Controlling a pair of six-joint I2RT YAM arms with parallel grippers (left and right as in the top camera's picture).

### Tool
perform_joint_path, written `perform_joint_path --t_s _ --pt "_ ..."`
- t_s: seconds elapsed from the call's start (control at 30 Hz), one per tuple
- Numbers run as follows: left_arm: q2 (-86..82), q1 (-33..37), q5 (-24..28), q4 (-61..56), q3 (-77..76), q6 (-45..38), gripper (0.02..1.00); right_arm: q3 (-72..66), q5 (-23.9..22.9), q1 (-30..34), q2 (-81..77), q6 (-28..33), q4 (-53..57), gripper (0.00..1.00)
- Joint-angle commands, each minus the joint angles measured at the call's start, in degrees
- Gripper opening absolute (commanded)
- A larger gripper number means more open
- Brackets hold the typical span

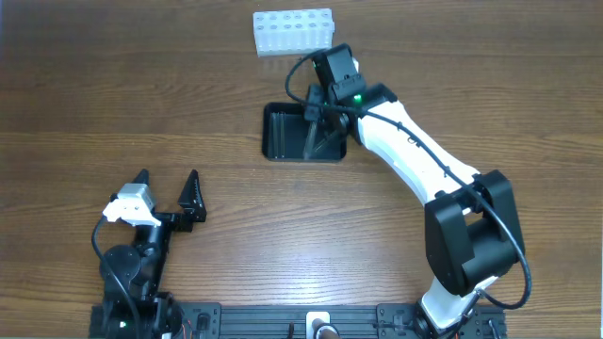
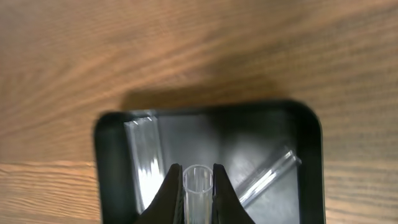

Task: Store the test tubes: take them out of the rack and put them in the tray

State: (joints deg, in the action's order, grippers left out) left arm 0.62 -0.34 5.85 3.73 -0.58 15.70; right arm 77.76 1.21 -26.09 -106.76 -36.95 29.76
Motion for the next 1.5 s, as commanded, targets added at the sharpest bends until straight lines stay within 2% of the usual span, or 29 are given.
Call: perform_joint_path --t_s 0.03,0.27,0.47,0.77,1.1,1.33,1.5 --pt "-0.3 0.2 0.7 0.2 0.2 0.4 1.000 -1.7 0.5 -0.4 0.5 -0.7 -1.8 0.014" --pt "-0.3 0.2 0.7 0.2 0.2 0.4 1.000 -1.9 0.5 -0.4 -0.4 -0.7 -4.8 0.012" --pt "-0.3 0.2 0.7 0.2 0.2 0.4 1.000 -1.9 0.5 -0.4 -0.8 -0.7 -5.8 0.093" --pt "-0.3 0.2 0.7 0.2 0.2 0.4 0.998 -1.9 0.5 -0.4 -0.9 -0.7 -5.6 0.128" --pt "-0.3 0.2 0.7 0.2 0.2 0.4 0.998 -2.0 0.3 -0.4 -1.0 -0.7 -4.0 0.115" --pt "-0.3 0.2 0.7 0.2 0.2 0.4 1.000 -3.0 -3.4 -0.4 -1.6 -0.7 -4.4 0.139" --pt "-0.3 0.2 0.7 0.2 0.2 0.4 1.000 -3.8 -4.4 -0.4 -3.2 -0.7 -5.4 0.145"
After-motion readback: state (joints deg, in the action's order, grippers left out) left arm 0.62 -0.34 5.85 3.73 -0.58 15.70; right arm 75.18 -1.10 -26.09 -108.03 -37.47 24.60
